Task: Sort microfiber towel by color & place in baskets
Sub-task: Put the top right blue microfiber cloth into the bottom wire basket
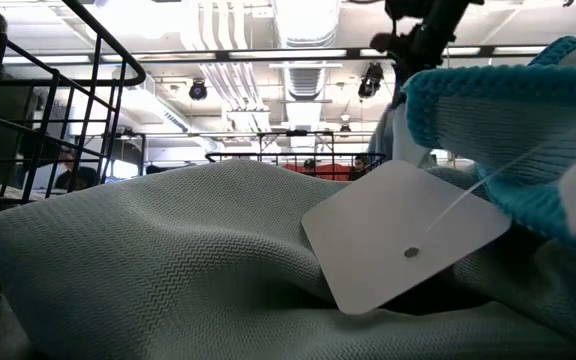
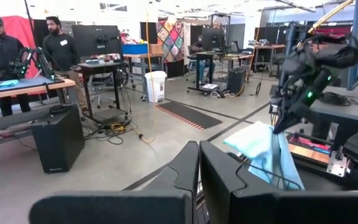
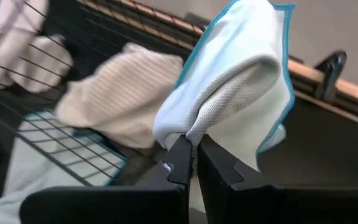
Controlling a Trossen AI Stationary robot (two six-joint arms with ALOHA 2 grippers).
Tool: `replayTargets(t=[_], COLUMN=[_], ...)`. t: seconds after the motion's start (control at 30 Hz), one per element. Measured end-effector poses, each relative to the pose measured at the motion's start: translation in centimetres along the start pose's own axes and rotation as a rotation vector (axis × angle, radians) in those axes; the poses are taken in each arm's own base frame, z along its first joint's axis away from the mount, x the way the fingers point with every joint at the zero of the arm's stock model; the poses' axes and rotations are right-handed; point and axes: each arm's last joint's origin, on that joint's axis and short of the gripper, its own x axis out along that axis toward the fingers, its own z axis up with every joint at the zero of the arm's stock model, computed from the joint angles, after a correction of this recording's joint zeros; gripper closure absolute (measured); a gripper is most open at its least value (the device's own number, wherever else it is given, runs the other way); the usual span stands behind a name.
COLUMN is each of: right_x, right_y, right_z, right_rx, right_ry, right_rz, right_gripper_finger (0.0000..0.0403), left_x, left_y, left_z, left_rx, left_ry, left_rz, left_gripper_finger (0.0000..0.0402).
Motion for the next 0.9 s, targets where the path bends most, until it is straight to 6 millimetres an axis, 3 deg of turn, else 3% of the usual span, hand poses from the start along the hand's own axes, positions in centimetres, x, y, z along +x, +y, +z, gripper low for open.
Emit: replayTargets(t=[0.33,0.9], right_x=[-1.7,-4.3], right_y=[3.8,11.4], right_z=[0.4,-1.4], right_rx=[-0.028,-0.083], right_ry=[-0.121,-0.291], right_rz=[0.153,0.515], right_gripper_finger=[0.0390,0.0390], left_x=[0.0,0.0], left_y=[0.0,0.0], left_z=[-0.4,-0.4], left_rx=[0.014,0.014], left_ry=[0.037,0.037], left_rz=[0.000,0.000], left_gripper_finger=[0.0402,0.0402])
